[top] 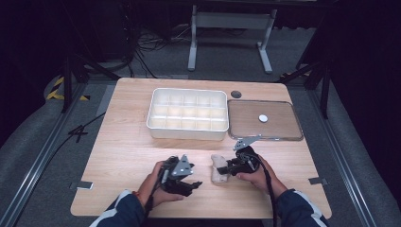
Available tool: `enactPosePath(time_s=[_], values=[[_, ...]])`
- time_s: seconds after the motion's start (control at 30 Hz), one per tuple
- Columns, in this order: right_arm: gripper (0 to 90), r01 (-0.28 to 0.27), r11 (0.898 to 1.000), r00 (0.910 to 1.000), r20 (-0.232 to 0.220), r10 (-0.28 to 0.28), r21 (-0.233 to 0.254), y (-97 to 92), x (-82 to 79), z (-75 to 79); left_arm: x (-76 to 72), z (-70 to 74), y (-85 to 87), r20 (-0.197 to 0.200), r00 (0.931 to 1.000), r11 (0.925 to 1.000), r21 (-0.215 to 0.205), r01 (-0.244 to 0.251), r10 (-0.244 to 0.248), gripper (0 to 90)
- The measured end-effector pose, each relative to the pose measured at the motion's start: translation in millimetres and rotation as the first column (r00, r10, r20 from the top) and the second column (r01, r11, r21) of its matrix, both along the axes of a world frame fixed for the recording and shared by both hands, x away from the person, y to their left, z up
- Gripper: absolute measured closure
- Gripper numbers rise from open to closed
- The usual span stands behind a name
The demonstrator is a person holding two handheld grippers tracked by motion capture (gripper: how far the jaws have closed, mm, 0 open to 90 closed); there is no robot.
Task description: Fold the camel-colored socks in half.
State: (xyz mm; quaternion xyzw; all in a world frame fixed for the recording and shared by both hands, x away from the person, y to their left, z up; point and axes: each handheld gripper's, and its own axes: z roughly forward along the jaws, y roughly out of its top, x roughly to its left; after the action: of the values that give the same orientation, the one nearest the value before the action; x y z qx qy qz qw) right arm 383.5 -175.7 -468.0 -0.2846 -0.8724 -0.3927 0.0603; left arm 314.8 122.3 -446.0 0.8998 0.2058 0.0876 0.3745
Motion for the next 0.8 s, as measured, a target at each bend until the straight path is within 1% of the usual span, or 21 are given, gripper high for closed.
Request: enactPosePath(time_s=[0.03,0.07,0.1,0.13,0.17,0.2,0.23,0.27,0.3,0.37,0.4,0.43,0.5,0.57,0.63,0.7,0.77,0.8], values=[[66.6,-0.003,1.000,0.9999,0.013,0.003,-0.005,0.7,-1.3,1.1,0.6,-2.7,9.8,0.000,0.9998,0.9998,0.007,-0.020,0.020,28.8],[67.1,-0.002,1.000,0.9997,0.026,0.003,-0.013,1.1,-2.4,1.9,0.6,-4.9,16.2,0.000,0.9993,0.9993,0.009,-0.038,0.038,26.8],[67.4,-0.003,1.000,0.9995,0.031,0.004,-0.015,1.4,-3.2,2.5,1.2,-7.8,26.2,0.000,0.9981,0.9977,0.025,-0.062,0.062,25.1],[67.7,-0.008,1.000,0.9991,0.041,0.009,-0.018,1.6,-4.6,3.5,1.8,-9.3,31.7,-0.003,0.9973,0.9968,0.032,-0.073,0.074,23.6],[67.9,-0.010,1.000,0.9988,0.047,0.011,-0.023,1.6,-5.6,4.4,2.4,-11.4,38.5,-0.005,0.9963,0.9958,0.033,-0.085,0.086,22.4],[68.1,-0.015,1.000,0.9982,0.058,0.017,-0.025,1.4,-6.6,5.2,3.2,-14.3,47.7,-0.016,0.9951,0.9948,0.029,-0.097,0.098,21.5],[68.1,-0.015,1.000,0.9982,0.058,0.017,-0.025,1.4,-6.6,5.2,3.2,-14.3,47.7,-0.016,0.9951,0.9948,0.029,-0.097,0.098,20.8],[68.2,-0.015,1.000,0.9976,0.067,0.017,-0.028,0.9,-8.3,6.0,3.7,-17.0,53.9,-0.024,0.9939,0.9936,0.037,-0.106,0.107,20.8],[68.3,-0.012,1.000,0.9971,0.075,0.015,-0.028,0.4,-9.7,6.4,4.6,-20.7,59.2,-0.028,0.9922,0.9913,0.056,-0.119,0.121,20.6],[68.5,-0.014,0.999,0.9958,0.090,0.017,-0.031,-2.0,-12.3,8.5,6.7,-24.7,64.3,-0.032,0.9935,0.9900,0.093,-0.106,0.109,16.9],[68.5,-0.010,1.000,0.9954,0.095,0.013,-0.027,-3.4,-13.2,9.4,7.2,-26.3,66.2,-0.037,0.9929,0.9894,0.095,-0.109,0.113,16.8],[68.5,-0.005,1.000,0.9954,0.095,0.007,-0.024,-4.9,-14.3,10.5,8.4,-27.5,67.7,-0.044,0.9921,0.9893,0.092,-0.113,0.118,17.5],[68.6,0.002,1.000,0.9937,0.112,0.001,-0.029,-7.2,-15.6,12.1,11.0,-29.6,69.2,-0.049,0.9903,0.9882,0.089,-0.125,0.130,17.0],[68.7,0.007,1.000,0.9928,0.120,-0.004,-0.029,-8.6,-16.7,13.4,12.8,-29.9,70.1,-0.050,0.9903,0.9886,0.083,-0.125,0.130,17.5],[68.7,0.005,1.000,0.9904,0.138,-0.001,-0.030,-9.1,-18.1,15.1,13.0,-31.0,70.0,-0.057,0.9879,0.9873,0.075,-0.140,0.144,15.9],[68.7,0.003,0.999,0.9875,0.158,0.002,-0.032,-9.8,-19.5,16.8,13.3,-31.1,70.4,-0.054,0.9871,0.9861,0.079,-0.146,0.151,15.7],[68.7,0.005,0.999,0.9858,0.168,0.002,-0.042,-10.6,-20.5,18.4,13.9,-32.1,70.7,-0.046,0.9874,0.9867,0.068,-0.148,0.151,15.5],[68.8,0.003,0.999,0.9838,0.179,0.004,-0.042,-11.2,-20.4,18.9,13.4,-33.1,70.8,-0.047,0.9864,0.9863,0.057,-0.155,0.158,15.2]])
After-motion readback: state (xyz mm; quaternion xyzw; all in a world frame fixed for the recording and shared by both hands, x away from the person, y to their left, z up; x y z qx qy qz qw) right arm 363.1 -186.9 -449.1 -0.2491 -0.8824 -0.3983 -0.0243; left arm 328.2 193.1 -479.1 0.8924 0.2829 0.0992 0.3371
